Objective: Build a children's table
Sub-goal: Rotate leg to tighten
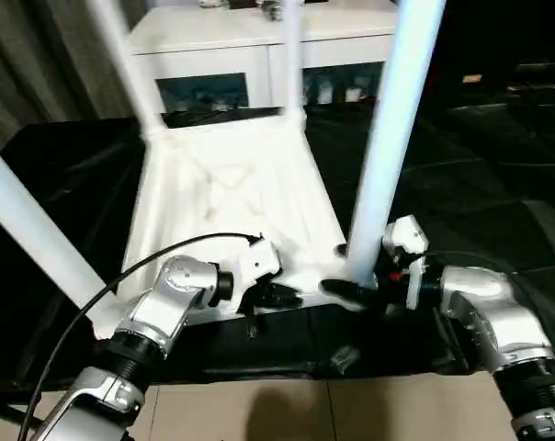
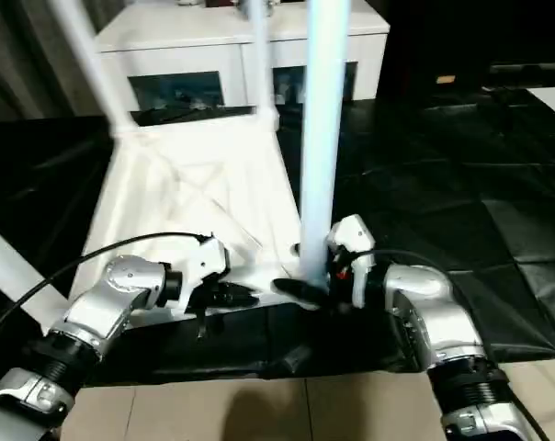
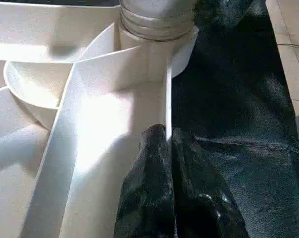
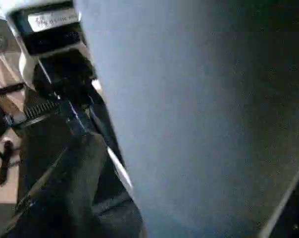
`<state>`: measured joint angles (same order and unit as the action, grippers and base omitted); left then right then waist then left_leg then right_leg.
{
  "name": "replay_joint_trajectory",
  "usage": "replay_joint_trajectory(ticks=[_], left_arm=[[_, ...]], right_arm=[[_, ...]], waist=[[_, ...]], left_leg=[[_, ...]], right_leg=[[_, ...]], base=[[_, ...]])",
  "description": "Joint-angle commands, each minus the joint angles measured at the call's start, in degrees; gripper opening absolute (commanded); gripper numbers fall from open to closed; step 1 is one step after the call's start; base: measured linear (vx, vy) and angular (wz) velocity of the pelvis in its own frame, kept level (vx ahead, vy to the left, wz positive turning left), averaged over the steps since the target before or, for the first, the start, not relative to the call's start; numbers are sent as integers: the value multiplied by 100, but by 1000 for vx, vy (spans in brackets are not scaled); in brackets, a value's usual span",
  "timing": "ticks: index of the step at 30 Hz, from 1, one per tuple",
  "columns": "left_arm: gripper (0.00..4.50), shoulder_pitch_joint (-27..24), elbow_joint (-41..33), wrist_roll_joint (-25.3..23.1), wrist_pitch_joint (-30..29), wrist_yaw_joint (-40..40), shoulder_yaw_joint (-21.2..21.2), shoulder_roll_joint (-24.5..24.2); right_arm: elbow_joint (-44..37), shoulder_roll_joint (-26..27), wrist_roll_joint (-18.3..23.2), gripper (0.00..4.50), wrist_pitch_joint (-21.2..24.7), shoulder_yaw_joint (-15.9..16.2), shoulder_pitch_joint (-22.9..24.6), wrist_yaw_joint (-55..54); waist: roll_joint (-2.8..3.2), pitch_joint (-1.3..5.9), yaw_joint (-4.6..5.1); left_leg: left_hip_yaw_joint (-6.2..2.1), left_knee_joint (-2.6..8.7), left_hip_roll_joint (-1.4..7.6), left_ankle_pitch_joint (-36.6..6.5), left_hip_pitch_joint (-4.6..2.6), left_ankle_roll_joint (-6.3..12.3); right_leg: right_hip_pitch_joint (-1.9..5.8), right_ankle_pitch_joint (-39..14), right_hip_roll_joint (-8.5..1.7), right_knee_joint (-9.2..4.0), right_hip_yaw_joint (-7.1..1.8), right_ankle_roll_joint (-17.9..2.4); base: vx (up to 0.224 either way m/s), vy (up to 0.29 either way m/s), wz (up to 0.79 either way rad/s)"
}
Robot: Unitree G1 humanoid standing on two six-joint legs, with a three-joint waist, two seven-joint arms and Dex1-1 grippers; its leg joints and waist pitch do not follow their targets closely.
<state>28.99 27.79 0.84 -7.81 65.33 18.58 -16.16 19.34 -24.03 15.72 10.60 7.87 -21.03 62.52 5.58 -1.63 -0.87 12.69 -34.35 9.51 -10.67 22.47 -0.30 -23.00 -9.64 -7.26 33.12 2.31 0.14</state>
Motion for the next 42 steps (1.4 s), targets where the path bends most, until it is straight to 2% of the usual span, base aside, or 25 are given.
replay_joint_trajectory(ticks=[1, 5, 11, 12, 16, 17, 21, 23, 29, 31, 33, 34, 35, 36, 37, 38, 39, 40, 42], left_arm=[[0, -35, -275, 401, 58, 164, -16, 123], [0, -83, -327, 349, 56, 198, -32, 70], [0, -111, -384, 319, 15, 198, -48, 47], [0, -113, -387, 321, 11, 196, -49, 46], [0, -111, -376, 315, 20, 197, -43, 36], [0, -111, -374, 312, 20, 198, -43, 35], [0, -114, -369, 300, 6, 201, -49, 27], [0, -116, -366, 298, -3, 207, -48, 19], [0, -155, -355, 273, -4, 216, -44, -3], [0, -144, -285, 202, 0, 73, -44, 43], [0, -71, -118, 99, -27, -255, -85, 175], [0, -42, -61, 71, -51, -371, -106, 220], [0, 32, 66, 30, -58, -569, -139, 324], [0, 152, 256, -39, -107, -878, -181, 484], [0, 163, 272, -47, -113, -906, -182, 498], [0, 315, 482, -162, -210, -1284, -199, 669], [0, 406, 601, -223, -298, -1509, -213, 765], [0, 493, 712, -271, -364, -1696, -226, 848], [0, 580, 820, -310, -462, -1932, -263, 937]], right_arm=[[71, 31, -172, 399, -64, 234, -84, 21], [173, -68, -492, 399, -314, 468, -87, 128], [371, -69, -609, 399, -379, 450, -140, 36], [379, -70, -595, 373, -367, 441, -142, 41], [413, -100, -528, 353, -314, 388, -149, 102], [414, -108, -520, 329, -296, 382, -142, 123], [437, -105, -512, 310, -262, 355, -119, 183], [445, -95, -487, 284, -240, 349, -118, 208], [472, -37, -488, 272, -218, 339, -87, 164], [585, 131, -563, 272, -232, 273, -104, -207], [861, 380, -763, 272, -339, 170, -197, -904], [945, 450, -811, 272, -350, 138, -229, -1093], [1056, 598, -886, 271, -317, 88, -277, -1471], [1190, 840, -956, 271, -205, -6, -342, -2041], [1198, 863, -958, 270, -189, -15, -346, -2089], [1303, 1154, -1011, 270, -43, -121, -411, -2727], [1364, 1327, -1015, 270, 43, -215, -456, -3114], [1431, 1493, -984, 270, 153, -334, -512, -3487], [1521, 1638, -989, 270, 200, -443, -581, -3860]], waist=[[-170, 307, 10], [-186, 313, 33], [-168, 313, 42], [-165, 314, 43], [-159, 318, 38], [-156, 317, 36], [-147, 324, 26], [-151, 322, 19], [-146, 321, 16], [-156, 323, 20], [-151, 316, 44], [-151, 294, 91], [-184, 289, 132], [-159, 272, 174], [-163, 252, 198], [-180, 258, 255], [-172, 253, 266], [-163, 256, 268], [-169, 258, 287]], left_leg=[[-199, 505, 337, -1749, -144, 285], [-190, 480, 327, -1606, -128, 386], [-191, 476, 332, -1547, -126, 455], [-190, 475, 331, -1563, -130, 456], [-183, 472, 332, -1591, -140, 445], [-185, 473, 332, -1572, -131, 451], [-185, 471, 335, -1535, -137, 454], [-183, 469, 332, -1517, -130, 470], [-184, 470, 334, -1530, -132, 456], [-185, 468, 334, -1514, -126, 468], [-189, 479, 331, -1577, -123, 418], [-194, 495, 312, -1699, -116, 334], [-218, 515, 306, -1882, -107, 218], [-217, 529, 304, -2110, -152, 118], [-222, 539, 302, -2259, -166, 54], [-246, 548, 289, -2398, -161, -43], [-248, 550, 284, -2464, -165, -70], [-255, 547, 281, -2556, -199, -122], [-259, 545, 268, -2607, -196, -128]], right_leg=[[159, -1558, -115, -358, -92, -1156], [173, -1429, -125, -356, -92, -1175], [175, -1402, -112, -355, -83, -1207], [172, -1411, -109, -355, -81, -1220], [174, -1392, -106, -357, -80, -1227], [180, -1369, -108, -352, -80, -1234], [178, -1290, -102, -343, -77, -1253], [185, -1261, -105, -340, -75, -1265], [183, -1274, -104, -342, -75, -1268], [184, -1260, -109, -335, -77, -1276], [171, -1372, -109, -346, -76, -1246], [153, -1546, -107, -369, -78, -1217], [184, -1845, -115, -384, -64, -1124], [127, -2133, -104, -418, -75, -1039], [103, -2282, -95, -434, -78, -1005], [117, -2438, -99, -443, -74, -942], [105, -2533, -102, -458, -75, -902], [84, -2677, -114, -486, -76, -832], [76, -2729, -109, -505, -72, -767]], base=[[0, 0, 0], [0, 0, 0], [0, 0, 0], [0, 0, 0], [0, 0, 0], [0, 0, 0], [0, 0, 0], [0, 0, 0], [0, 0, 0], [0, 0, 0], [0, 0, 0], [0, 0, 0], [0, 0, 0], [0, 0, 0], [0, 0, 0], [0, 0, 0], [0, 0, 0], [0, 0, 0], [0, 0, 0]])
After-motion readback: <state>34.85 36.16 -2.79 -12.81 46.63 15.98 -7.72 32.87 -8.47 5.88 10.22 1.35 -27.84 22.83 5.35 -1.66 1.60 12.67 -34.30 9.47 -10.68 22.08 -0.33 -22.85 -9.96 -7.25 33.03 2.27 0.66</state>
